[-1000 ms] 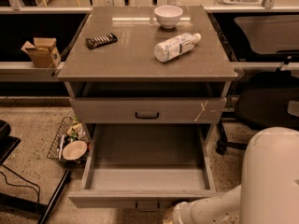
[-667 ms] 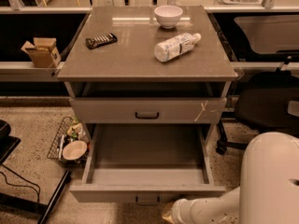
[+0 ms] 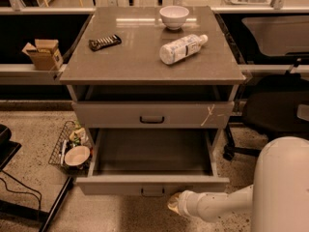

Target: Close middle drawer

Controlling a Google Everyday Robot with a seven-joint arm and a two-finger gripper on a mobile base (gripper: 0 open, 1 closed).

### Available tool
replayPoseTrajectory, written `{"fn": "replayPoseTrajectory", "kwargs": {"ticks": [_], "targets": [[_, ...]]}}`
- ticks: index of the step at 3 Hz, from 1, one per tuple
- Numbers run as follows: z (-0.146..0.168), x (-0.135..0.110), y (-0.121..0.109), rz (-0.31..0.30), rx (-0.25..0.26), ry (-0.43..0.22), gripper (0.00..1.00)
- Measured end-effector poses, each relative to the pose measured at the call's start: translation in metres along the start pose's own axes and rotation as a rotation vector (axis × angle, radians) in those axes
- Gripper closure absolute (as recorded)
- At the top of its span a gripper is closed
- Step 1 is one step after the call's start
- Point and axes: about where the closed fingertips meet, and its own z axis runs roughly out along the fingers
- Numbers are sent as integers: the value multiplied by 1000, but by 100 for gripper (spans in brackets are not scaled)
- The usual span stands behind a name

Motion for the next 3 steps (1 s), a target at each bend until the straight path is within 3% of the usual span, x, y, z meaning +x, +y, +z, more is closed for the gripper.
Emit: {"fn": "replayPoseTrajectory", "kwargs": {"ticks": [1, 2, 3], "targets": [[-1, 0, 1, 0, 0, 0, 100], [-19, -33, -61, -47, 92, -16, 100], [-22, -35, -63, -51, 100, -17, 100]]}}
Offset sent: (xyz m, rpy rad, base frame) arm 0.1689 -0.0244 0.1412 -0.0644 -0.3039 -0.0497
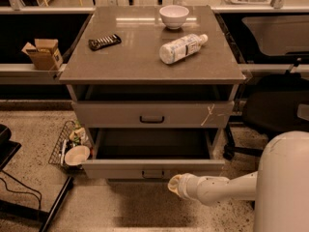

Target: Close middle drawer

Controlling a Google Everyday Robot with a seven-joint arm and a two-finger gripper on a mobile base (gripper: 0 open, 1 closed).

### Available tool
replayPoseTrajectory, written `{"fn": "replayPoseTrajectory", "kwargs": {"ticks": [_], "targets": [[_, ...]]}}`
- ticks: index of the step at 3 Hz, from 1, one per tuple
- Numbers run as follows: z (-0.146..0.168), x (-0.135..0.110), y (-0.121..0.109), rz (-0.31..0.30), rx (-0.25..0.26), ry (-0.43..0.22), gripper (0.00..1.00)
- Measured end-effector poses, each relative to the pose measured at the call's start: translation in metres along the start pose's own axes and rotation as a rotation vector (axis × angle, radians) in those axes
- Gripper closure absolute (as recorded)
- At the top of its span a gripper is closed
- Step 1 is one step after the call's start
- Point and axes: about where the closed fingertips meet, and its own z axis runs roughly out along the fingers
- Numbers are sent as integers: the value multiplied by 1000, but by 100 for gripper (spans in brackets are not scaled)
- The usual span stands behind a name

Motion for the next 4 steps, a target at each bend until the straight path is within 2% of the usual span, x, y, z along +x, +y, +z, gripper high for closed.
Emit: {"fn": "replayPoseTrajectory", "kwargs": {"ticks": [1, 2, 3, 4], "targets": [[-12, -31, -56, -39, 78, -15, 100], [-13, -31, -54, -39, 78, -15, 100], [-27, -62, -98, -79, 145, -33, 100], [-30, -67, -105, -86, 157, -37, 87]]}}
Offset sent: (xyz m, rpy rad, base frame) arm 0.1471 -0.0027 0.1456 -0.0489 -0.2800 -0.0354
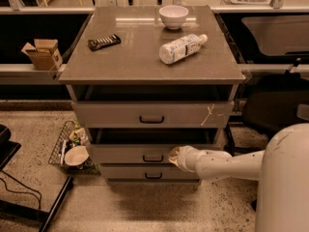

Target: Close middle drawer

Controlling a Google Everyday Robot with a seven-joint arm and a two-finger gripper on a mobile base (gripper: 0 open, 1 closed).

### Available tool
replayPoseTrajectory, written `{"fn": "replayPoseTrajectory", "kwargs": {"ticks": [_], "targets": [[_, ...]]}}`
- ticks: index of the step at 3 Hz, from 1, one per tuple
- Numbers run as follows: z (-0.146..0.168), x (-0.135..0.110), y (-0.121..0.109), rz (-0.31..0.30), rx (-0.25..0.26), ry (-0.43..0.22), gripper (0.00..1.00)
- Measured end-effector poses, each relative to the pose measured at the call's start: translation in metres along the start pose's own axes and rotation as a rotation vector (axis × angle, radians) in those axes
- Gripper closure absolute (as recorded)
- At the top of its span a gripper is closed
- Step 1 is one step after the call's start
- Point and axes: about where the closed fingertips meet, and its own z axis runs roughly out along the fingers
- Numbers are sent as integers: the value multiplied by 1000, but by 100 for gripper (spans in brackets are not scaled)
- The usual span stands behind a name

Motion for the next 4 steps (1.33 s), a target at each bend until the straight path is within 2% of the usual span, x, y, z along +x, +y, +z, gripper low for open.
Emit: {"fn": "replayPoseTrajectory", "kwargs": {"ticks": [3, 4], "targets": [[0, 0, 0, 0, 0, 0, 17], [0, 0, 0, 0, 0, 0, 0]]}}
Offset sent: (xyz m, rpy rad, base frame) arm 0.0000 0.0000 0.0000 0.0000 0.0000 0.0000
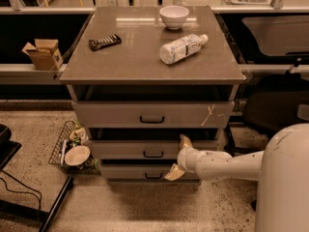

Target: Close middle drawer

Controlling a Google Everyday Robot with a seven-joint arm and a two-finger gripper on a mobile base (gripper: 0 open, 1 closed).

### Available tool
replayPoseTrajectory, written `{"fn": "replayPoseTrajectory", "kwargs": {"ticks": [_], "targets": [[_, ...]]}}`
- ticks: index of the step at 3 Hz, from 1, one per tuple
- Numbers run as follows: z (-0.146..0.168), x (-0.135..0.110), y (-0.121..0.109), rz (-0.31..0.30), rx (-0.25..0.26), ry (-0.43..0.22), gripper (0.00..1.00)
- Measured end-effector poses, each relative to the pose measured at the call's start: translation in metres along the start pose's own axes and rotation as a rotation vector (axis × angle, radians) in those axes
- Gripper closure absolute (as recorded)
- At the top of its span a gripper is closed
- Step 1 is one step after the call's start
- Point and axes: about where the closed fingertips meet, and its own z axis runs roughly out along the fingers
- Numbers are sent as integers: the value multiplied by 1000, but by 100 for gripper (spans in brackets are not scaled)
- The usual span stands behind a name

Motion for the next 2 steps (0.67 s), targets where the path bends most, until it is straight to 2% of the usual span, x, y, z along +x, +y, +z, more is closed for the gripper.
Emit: {"fn": "replayPoseTrajectory", "kwargs": {"ticks": [1, 2], "targets": [[0, 0, 0, 0, 0, 0, 0], [-13, -4, 0, -18, 32, -23, 19]]}}
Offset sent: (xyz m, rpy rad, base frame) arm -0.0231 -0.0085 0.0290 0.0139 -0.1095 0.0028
